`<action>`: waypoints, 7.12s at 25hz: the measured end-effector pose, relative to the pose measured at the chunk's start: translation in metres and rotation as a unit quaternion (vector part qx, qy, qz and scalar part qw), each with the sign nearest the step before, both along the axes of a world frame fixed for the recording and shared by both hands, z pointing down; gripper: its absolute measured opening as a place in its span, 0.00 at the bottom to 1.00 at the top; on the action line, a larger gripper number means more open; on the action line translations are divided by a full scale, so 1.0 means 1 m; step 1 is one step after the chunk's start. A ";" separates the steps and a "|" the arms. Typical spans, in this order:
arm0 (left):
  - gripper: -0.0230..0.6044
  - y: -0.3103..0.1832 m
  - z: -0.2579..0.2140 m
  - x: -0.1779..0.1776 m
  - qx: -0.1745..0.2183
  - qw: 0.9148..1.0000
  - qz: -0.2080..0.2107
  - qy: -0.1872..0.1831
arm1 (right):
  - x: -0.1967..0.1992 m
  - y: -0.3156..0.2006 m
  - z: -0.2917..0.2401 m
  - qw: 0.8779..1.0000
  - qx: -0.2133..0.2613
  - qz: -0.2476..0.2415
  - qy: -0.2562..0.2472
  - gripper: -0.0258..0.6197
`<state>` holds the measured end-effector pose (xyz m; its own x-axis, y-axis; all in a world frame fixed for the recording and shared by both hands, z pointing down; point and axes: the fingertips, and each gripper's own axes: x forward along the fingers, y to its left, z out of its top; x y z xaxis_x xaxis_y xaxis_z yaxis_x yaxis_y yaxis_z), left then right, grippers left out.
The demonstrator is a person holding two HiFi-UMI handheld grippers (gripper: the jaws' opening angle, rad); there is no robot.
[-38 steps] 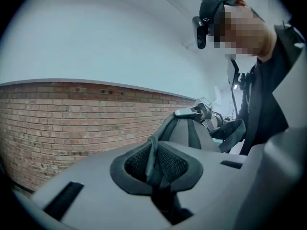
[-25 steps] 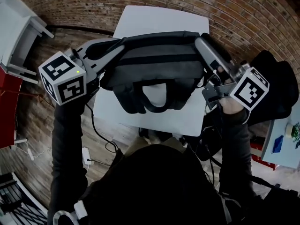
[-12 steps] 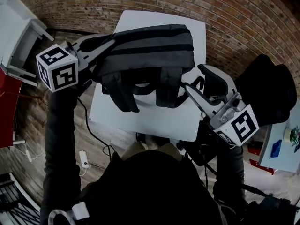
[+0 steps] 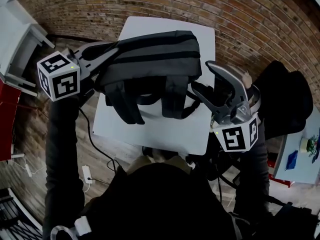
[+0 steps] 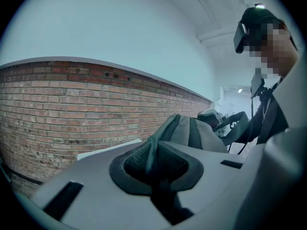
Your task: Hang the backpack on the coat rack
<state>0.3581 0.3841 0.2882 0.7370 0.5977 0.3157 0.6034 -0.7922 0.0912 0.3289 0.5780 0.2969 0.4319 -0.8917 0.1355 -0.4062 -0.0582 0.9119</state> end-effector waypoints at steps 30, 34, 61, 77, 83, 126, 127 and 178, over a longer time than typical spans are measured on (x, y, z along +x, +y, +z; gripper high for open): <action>0.18 -0.029 -0.018 0.020 0.007 0.997 -0.071 0.029 | 0.048 -0.065 -0.008 0.952 0.010 -0.093 -0.292 0.14; 0.20 -0.061 -0.051 0.007 -0.034 0.980 -0.166 0.104 | 0.052 -0.067 -0.017 0.930 0.071 -0.089 -0.350 0.14; 0.19 -0.042 -0.016 -0.161 0.021 0.803 -0.547 0.235 | -0.021 -0.161 -0.017 0.867 0.130 -0.074 -0.474 0.13; 0.45 -0.137 -0.018 -0.239 0.118 0.767 -0.587 0.231 | -0.131 -0.238 -0.029 0.862 0.123 -0.126 -0.475 0.13; 0.52 -0.170 -0.029 -0.270 0.118 0.756 -0.590 0.256 | -0.174 -0.256 -0.036 0.858 0.117 -0.143 -0.480 0.13; 0.10 -0.409 -0.015 -0.402 0.220 0.694 -0.667 0.160 | -0.315 -0.483 -0.042 0.826 0.126 -0.238 -0.495 0.13; 0.10 -0.419 -0.014 -0.400 0.221 0.693 -0.668 0.158 | -0.314 -0.492 -0.043 0.823 0.129 -0.242 -0.497 0.13; 0.10 -0.827 0.000 -0.424 0.191 0.698 -0.668 0.175 | -0.347 -0.903 -0.028 0.830 0.120 -0.247 -0.485 0.13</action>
